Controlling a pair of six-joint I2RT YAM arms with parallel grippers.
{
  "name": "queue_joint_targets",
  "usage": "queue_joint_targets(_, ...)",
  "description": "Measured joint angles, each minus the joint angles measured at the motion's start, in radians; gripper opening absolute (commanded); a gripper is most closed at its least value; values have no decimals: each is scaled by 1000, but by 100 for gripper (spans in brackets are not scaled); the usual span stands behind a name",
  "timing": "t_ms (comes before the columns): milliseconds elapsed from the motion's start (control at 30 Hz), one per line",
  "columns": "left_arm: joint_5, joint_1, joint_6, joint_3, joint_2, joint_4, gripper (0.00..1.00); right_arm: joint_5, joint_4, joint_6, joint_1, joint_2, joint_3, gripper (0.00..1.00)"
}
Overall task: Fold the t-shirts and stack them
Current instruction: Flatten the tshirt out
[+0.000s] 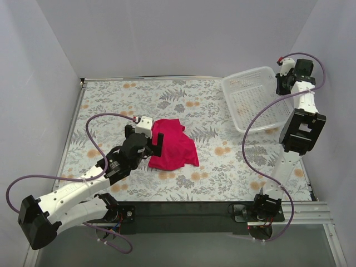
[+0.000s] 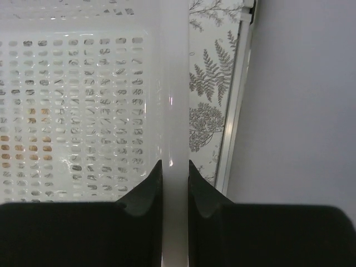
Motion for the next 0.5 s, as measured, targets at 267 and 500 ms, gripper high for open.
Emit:
queue_joint_targets(267,0,0,0,0,20,2,93,87,6,16,0,68,129,38)
queue_joint_targets(500,-3,0,0,-2,22,3,93,141,40,-10,7,94,147,56)
